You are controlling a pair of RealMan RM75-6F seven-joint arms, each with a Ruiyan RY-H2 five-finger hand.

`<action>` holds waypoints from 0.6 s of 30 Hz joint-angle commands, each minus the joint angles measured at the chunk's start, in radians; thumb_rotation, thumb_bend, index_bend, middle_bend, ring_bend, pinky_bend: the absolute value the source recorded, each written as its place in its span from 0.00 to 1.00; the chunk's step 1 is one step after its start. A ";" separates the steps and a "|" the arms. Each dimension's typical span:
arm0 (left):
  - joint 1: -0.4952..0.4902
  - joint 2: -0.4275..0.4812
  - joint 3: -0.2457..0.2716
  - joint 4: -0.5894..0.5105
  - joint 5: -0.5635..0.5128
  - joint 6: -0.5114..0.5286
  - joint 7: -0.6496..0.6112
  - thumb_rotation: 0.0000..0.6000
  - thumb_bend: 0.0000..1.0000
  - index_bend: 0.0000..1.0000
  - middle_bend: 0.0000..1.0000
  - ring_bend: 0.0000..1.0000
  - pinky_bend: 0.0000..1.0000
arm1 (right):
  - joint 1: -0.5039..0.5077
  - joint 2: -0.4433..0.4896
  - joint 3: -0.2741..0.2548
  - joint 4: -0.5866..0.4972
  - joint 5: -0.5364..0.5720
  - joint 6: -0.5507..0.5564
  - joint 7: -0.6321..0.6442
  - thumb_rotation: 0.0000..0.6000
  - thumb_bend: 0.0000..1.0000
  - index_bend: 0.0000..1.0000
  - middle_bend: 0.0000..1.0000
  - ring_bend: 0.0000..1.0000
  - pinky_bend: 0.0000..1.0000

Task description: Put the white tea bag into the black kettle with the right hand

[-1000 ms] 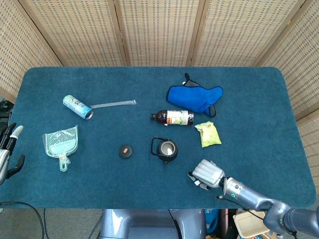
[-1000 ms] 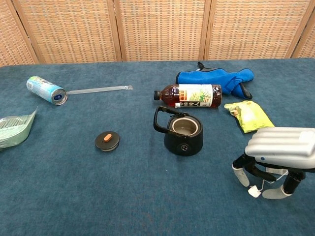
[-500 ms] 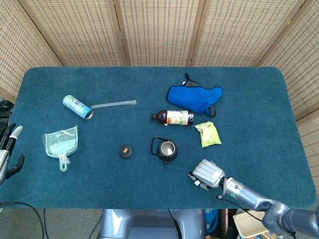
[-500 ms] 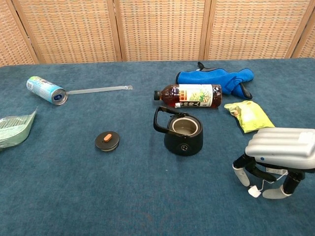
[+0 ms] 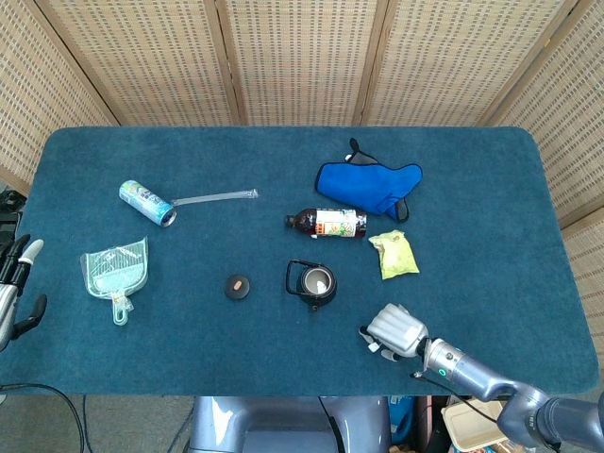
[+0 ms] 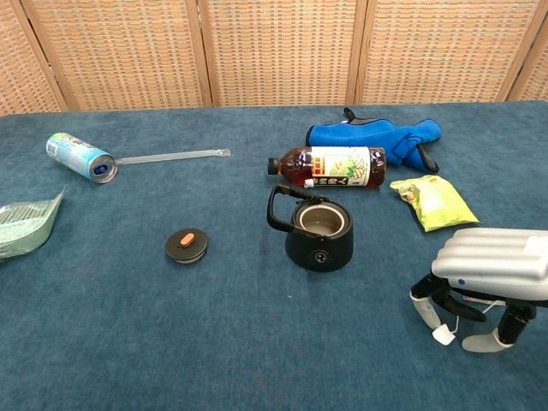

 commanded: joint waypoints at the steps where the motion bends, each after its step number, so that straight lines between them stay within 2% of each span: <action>1: 0.001 0.000 0.001 0.000 0.001 0.001 0.000 1.00 0.48 0.03 0.00 0.00 0.00 | -0.001 0.000 -0.002 0.001 0.000 0.000 0.001 1.00 0.44 0.53 0.81 0.82 0.85; 18: -0.001 0.002 0.001 -0.007 0.003 0.000 0.007 1.00 0.48 0.03 0.00 0.00 0.00 | -0.006 -0.008 -0.009 0.008 -0.004 0.007 0.010 1.00 0.46 0.59 0.81 0.82 0.85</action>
